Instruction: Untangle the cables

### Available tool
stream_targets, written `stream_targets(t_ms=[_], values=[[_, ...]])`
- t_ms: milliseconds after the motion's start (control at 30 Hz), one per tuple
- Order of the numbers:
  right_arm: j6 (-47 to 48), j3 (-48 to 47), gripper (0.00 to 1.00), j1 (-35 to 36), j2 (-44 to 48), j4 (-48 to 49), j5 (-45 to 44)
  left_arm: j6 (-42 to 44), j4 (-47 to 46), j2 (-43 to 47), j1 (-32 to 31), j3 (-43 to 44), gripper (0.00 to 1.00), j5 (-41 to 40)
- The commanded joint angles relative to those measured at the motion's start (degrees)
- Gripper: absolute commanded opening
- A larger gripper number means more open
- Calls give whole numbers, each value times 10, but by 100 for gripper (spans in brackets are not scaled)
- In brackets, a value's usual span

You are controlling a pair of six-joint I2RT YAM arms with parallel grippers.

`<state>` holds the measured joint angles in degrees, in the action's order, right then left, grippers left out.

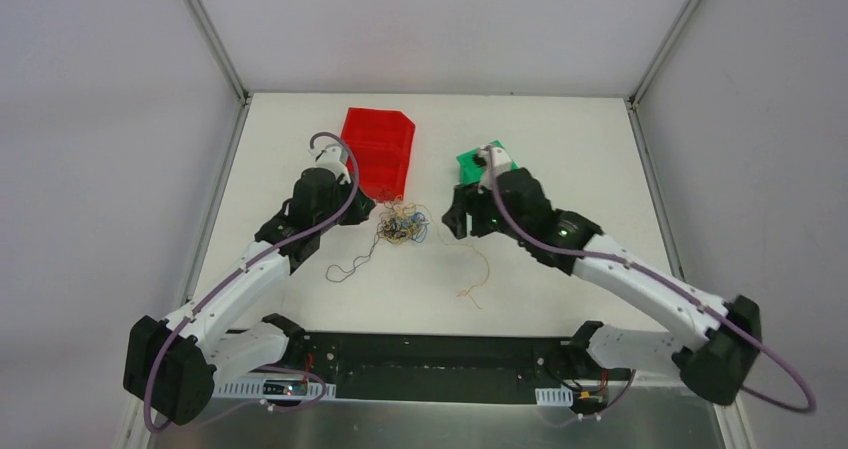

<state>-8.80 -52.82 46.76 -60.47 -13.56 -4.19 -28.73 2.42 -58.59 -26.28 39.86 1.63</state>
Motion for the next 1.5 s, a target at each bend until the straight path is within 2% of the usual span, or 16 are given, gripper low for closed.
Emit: stream_targets(t_ms=[0, 200, 533, 600, 733, 767, 800, 933, 1000, 1267, 1467], values=[[112, -116, 65, 51, -156, -25, -82, 16, -22, 10, -3, -1, 0, 20], [118, -217, 63, 51, -306, -50, -96, 14, -22, 17, -3, -5, 0, 13], [100, -271, 51, 22, -420, -61, -63, 12, -22, 24, -4, -8, 0, 6], [96, -278, 45, 19, -432, -67, -54, 12, -22, 22, -4, -8, 0, 5], [83, -289, 9, 16, -442, -82, -44, 11, -22, 20, -4, -8, 0, 0], [72, -289, 1, 13, -439, -85, -36, 11, -22, 19, -4, -8, 0, -3], [65, -287, 0, 10, -431, -85, -30, 9, -22, 18, -3, -9, 0, -8], [28, -260, 0, -18, -371, -64, -42, -51, -19, 11, 2, -26, 0, -91], [1, -248, 0, -46, -328, -59, -50, -66, -15, 3, 11, -26, 0, -104], [-152, -181, 0, -265, -179, -32, 28, -122, 48, 7, 60, -30, 0, -178], [-206, -143, 0, -364, -80, -44, -26, -165, 66, 70, 87, -66, 0, -238]])
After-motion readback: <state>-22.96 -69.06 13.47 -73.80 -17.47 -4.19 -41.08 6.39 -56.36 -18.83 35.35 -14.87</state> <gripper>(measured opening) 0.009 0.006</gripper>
